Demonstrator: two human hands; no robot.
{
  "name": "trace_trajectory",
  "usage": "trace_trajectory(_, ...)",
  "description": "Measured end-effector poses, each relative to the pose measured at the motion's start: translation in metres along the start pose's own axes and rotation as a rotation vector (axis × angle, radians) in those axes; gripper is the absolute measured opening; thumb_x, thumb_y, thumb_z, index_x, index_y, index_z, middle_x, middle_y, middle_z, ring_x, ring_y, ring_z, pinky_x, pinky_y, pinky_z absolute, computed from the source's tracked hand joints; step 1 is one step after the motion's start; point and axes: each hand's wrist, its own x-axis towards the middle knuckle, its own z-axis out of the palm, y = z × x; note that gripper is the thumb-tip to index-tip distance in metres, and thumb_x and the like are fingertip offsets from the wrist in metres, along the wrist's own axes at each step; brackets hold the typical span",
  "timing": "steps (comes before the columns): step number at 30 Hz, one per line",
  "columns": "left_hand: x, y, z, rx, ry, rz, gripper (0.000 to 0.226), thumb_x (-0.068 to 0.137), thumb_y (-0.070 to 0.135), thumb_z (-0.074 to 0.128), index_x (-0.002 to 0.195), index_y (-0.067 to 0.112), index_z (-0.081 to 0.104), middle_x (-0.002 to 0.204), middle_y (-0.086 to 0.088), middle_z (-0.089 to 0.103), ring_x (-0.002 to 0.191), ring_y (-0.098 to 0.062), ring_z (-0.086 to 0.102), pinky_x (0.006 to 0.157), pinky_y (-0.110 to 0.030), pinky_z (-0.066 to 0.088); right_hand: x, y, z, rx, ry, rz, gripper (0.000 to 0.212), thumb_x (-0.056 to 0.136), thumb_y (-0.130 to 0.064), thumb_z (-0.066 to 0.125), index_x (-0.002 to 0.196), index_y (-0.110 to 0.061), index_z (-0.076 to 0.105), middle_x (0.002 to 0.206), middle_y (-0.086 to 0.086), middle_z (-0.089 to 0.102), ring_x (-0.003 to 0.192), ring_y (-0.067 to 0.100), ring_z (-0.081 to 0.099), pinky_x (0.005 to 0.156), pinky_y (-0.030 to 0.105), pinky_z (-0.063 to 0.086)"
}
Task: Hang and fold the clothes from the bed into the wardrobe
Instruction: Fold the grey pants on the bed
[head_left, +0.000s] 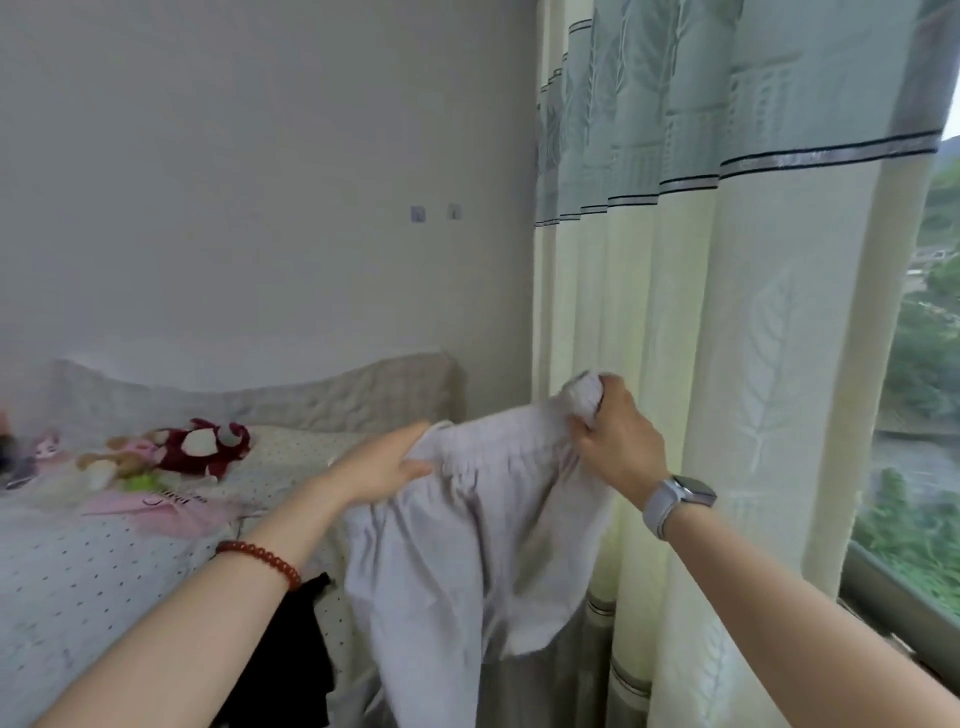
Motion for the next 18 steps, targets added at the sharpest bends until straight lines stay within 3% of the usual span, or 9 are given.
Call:
trace_trajectory(4, -0.04, -0.049, 0.038, 0.275, -0.2, -0.191, 0.047, 0.092, 0.03, 0.054, 0.136, 0.024, 0.041, 0.132, 0.003, 0.053, 0.116, -0.019, 0.052, 0.094, -0.037, 0.044, -0.035, 0.022, 0.038, -0.073, -0.535, 0.004, 0.05, 0.091, -0.033, 0.051, 0.131, -0.013, 0.03, 0.124, 0.009, 0.055, 0.107, 0.03, 0.056, 0.079, 0.033, 0.043)
trace_trajectory(6, -0.056, -0.066, 0.055, 0.341, -0.221, -0.263, 0.032, 0.092, 0.032, 0.053, 0.121, 0.021, 0.054, 0.118, 0.001, 0.061, 0.104, -0.017, 0.057, 0.085, -0.034, 0.047, -0.052, 0.028, 0.06, -0.063, -0.737, 0.016, 0.054, 0.089, -0.034, 0.054, 0.132, -0.01, 0.031, 0.127, 0.01, 0.053, 0.111, 0.027, 0.054, 0.09, 0.035, 0.045)
trace_trajectory(8, -0.072, -0.076, 0.064, 0.382, -0.208, -0.337, 0.022, 0.094, 0.035, 0.048, 0.103, 0.017, 0.056, 0.106, 0.0, 0.062, 0.095, -0.018, 0.059, 0.077, -0.031, 0.047, -0.064, 0.028, 0.075, -0.07, -0.83, 0.045, 0.054, 0.088, -0.035, 0.056, 0.129, -0.008, 0.034, 0.126, 0.009, 0.052, 0.11, 0.024, 0.053, 0.091, 0.036, 0.045)
trace_trajectory(10, -0.086, -0.084, 0.068, 0.345, -0.212, -0.388, 0.024, 0.097, 0.037, 0.042, 0.111, 0.02, 0.052, 0.113, -0.001, 0.061, 0.099, -0.02, 0.058, 0.081, -0.032, 0.048, -0.07, 0.023, 0.09, -0.1, -0.819, 0.059, 0.054, 0.086, -0.039, 0.057, 0.126, -0.01, 0.036, 0.122, 0.007, 0.055, 0.107, 0.024, 0.056, 0.088, 0.036, 0.047)
trace_trajectory(12, -0.096, -0.089, 0.067, 0.259, -0.205, -0.395, 0.033, 0.099, 0.036, 0.039, 0.126, 0.019, 0.046, 0.125, -0.001, 0.056, 0.11, -0.02, 0.055, 0.09, -0.032, 0.045, -0.071, 0.015, 0.099, -0.138, -0.659, 0.06, 0.051, 0.085, -0.045, 0.056, 0.12, -0.012, 0.038, 0.112, 0.004, 0.06, 0.1, 0.025, 0.06, 0.081, 0.037, 0.05)
trace_trajectory(15, -0.108, -0.085, 0.057, -0.047, -0.199, -0.343, 0.037, 0.099, 0.031, 0.043, 0.133, 0.017, 0.043, 0.132, 0.0, 0.052, 0.119, -0.017, 0.05, 0.098, -0.026, 0.039, -0.067, 0.0, 0.105, -0.071, -0.37, 0.087, 0.045, 0.087, -0.042, 0.056, 0.115, -0.012, 0.037, 0.103, 0.006, 0.062, 0.093, 0.028, 0.062, 0.073, 0.036, 0.049)
trace_trajectory(18, -0.122, -0.069, 0.065, -0.28, -0.298, -0.237, 0.039, 0.097, 0.027, 0.048, 0.136, 0.022, 0.042, 0.134, 0.007, 0.051, 0.121, -0.009, 0.048, 0.105, -0.023, 0.036, -0.059, -0.004, 0.113, -0.069, -0.272, 0.02, 0.039, 0.089, -0.036, 0.056, 0.113, -0.012, 0.039, 0.106, 0.01, 0.061, 0.097, 0.031, 0.059, 0.07, 0.035, 0.045)
